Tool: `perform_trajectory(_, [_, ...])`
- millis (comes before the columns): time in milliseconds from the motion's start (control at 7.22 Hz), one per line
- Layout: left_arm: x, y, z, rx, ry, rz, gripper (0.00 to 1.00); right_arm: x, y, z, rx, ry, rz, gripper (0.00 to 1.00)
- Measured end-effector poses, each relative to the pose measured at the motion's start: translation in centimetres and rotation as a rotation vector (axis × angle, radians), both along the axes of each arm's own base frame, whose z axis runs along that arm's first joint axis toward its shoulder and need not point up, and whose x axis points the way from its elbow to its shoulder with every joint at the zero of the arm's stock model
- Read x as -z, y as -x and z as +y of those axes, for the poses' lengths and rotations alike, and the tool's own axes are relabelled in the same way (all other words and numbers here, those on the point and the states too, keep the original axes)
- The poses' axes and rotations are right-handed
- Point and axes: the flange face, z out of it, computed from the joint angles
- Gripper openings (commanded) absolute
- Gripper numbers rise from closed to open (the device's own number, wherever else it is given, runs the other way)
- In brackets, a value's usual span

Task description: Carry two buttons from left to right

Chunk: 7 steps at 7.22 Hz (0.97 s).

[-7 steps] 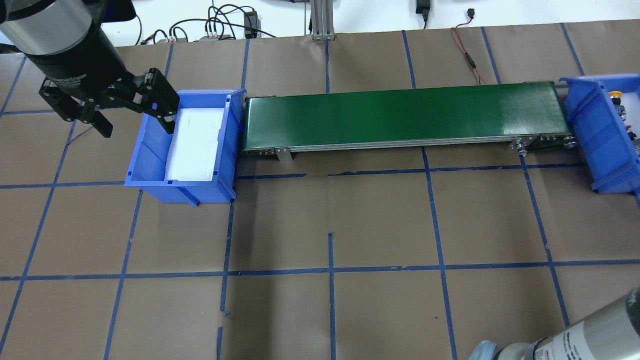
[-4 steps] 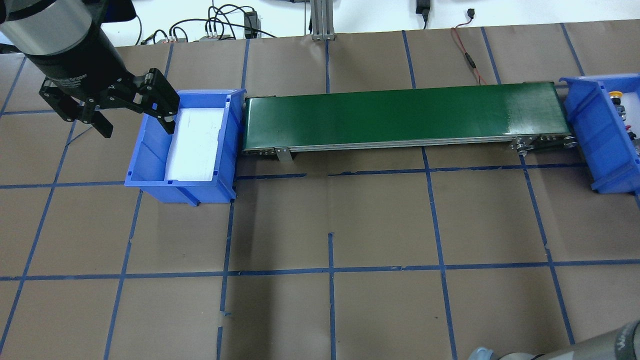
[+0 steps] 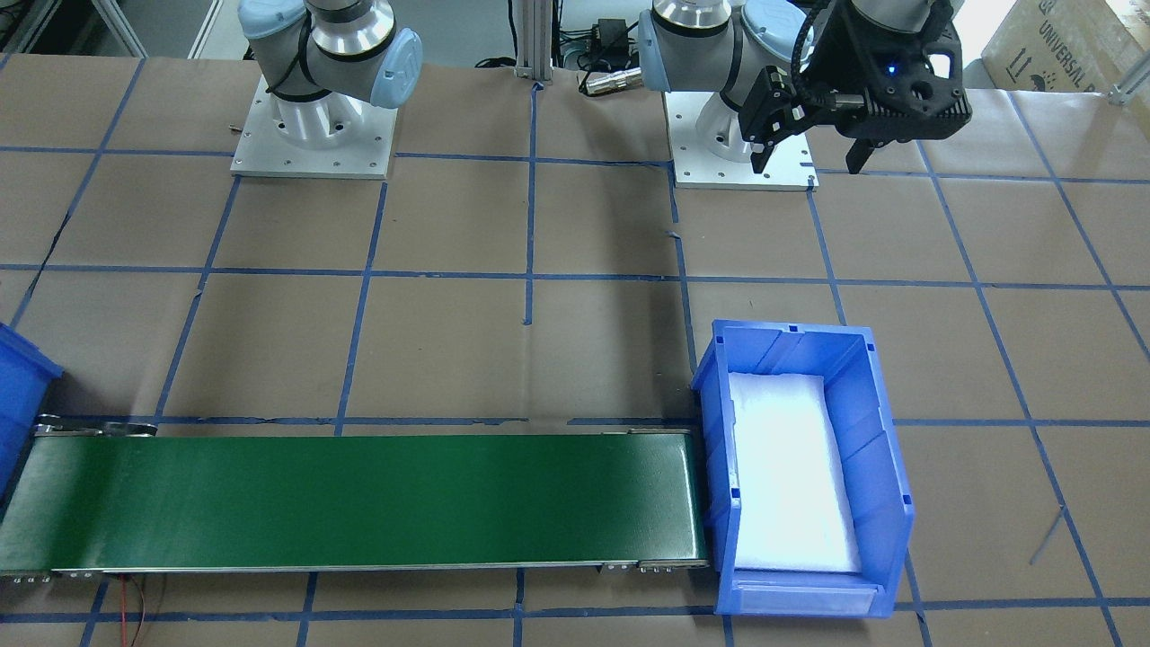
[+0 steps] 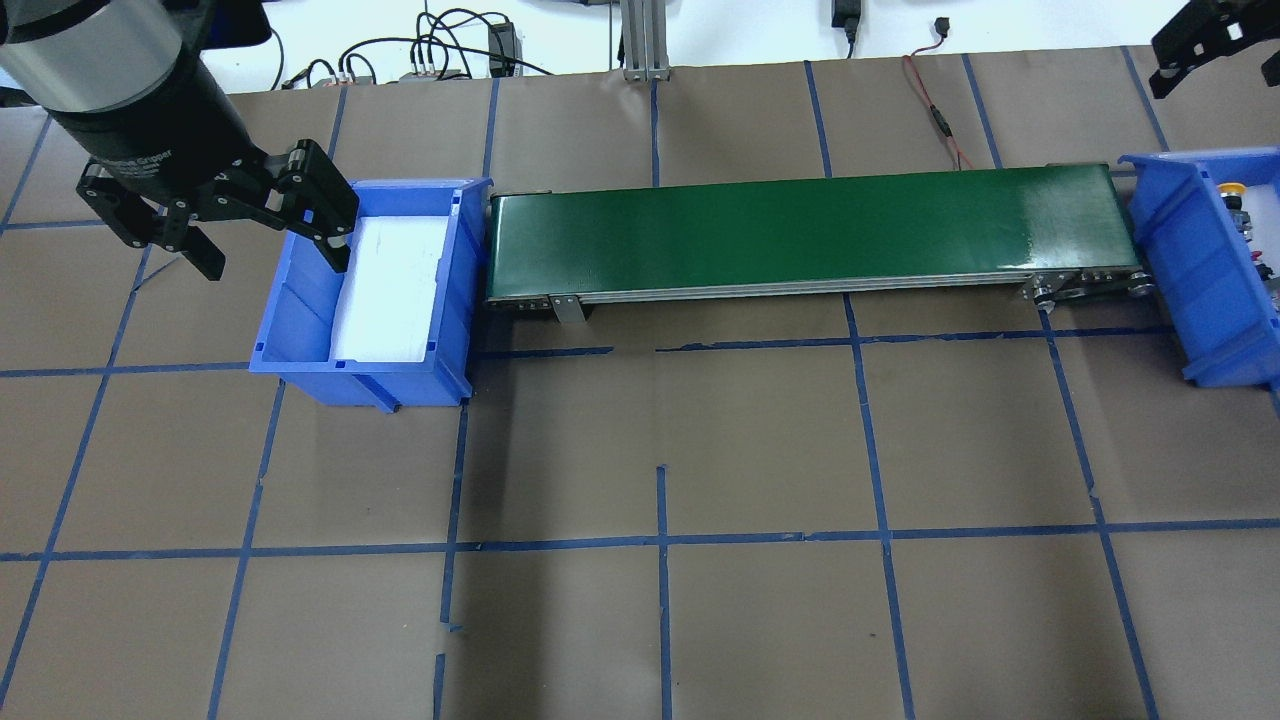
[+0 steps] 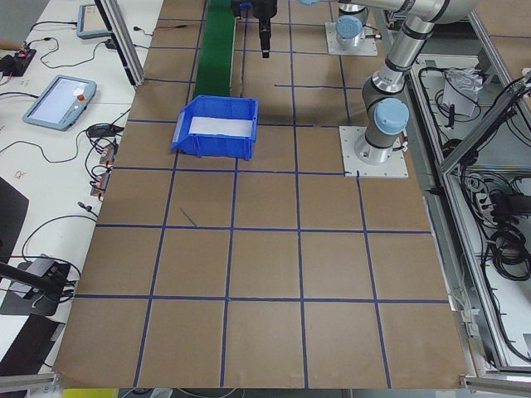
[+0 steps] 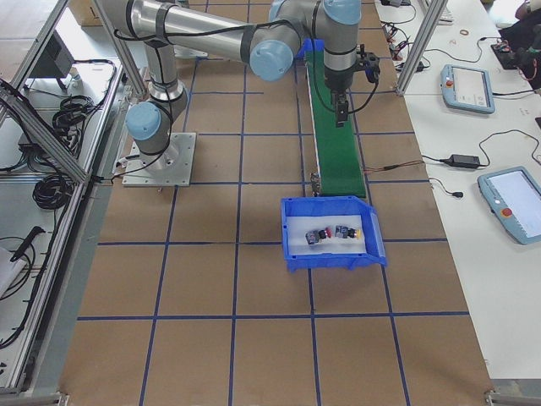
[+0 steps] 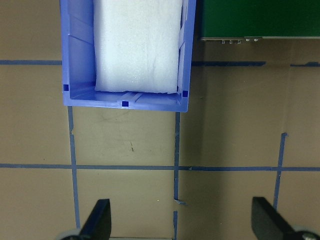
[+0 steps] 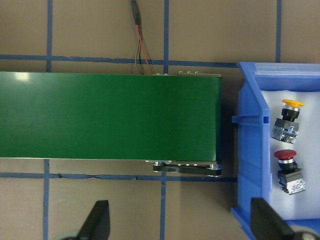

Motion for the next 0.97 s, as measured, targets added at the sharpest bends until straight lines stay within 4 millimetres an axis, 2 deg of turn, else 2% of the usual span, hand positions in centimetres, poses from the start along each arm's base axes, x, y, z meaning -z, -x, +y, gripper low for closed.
perform_trajectory(415, [0.1,0.0,0.0,-0.001,-0.001,0.001,1.0,-0.5,-8.4,0.3,0.062,-0.015,-0.007,1.0])
perform_trajectory(692, [0.1,0.0,0.0,-0.001,-0.001,0.001,1.0,-0.6,-15.7,0.9,0.094,-0.008,0.001,1.0])
perform_trajectory(969, [0.1,0.0,0.0,-0.001,-0.001,0.002,1.0,-0.6,-21.6,2.1,0.12,0.005,0.042,1.0])
